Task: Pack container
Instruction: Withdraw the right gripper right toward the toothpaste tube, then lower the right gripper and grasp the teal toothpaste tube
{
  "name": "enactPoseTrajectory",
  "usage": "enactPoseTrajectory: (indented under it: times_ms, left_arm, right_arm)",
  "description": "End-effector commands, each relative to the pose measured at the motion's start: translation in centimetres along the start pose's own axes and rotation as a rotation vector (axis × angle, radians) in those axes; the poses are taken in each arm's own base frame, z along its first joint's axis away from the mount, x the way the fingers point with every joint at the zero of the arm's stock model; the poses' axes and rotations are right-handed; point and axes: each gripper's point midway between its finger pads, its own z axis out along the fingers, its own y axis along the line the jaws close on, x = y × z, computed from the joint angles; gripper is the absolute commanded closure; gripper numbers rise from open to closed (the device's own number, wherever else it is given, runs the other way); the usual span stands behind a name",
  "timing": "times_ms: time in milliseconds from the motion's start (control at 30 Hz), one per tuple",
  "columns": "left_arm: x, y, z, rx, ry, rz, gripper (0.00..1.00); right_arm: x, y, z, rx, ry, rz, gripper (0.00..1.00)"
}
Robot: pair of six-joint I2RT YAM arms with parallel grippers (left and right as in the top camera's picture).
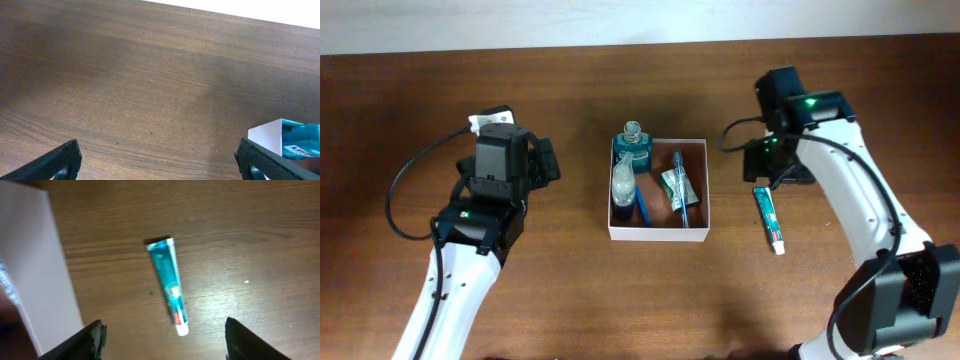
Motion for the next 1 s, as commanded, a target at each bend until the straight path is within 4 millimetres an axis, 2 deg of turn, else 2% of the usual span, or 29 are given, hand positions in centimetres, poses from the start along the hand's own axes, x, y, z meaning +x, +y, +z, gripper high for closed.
enactPoseTrajectory:
  times_ms: [0,167,433,633,967]
  left_arm:
    - [-0.4,0.2,-0.3,-0.005,-0.012,-0.004,0.01]
    - [-0.4,0.2,-0.3,-0.005,-0.012,-0.004,0.01]
    - [-0.4,0.2,-0.3,-0.005,-0.012,-0.004,0.01]
    - [-0.4,0.2,-0.3,-0.005,-0.012,-0.004,0.01]
    - [-0.4,0.2,-0.3,-0.005,-0.012,-0.004,0.00]
  right_arm:
    - [0.4,-1.6,0.5,0.022,0.010,-0.013,0.30]
    - [1.7,-2.6,2.6,0.027,0.056,-0.008,0.30]
    - [4.6,-1.7,7.0,-0.034,0.125,-0.037,0.30]
    - [7.1,-1.7,9.3,-0.031,0.176,-0.043,0.31]
    - [8.6,-1.7,12.3,-0.034,0.161,-0.041,0.31]
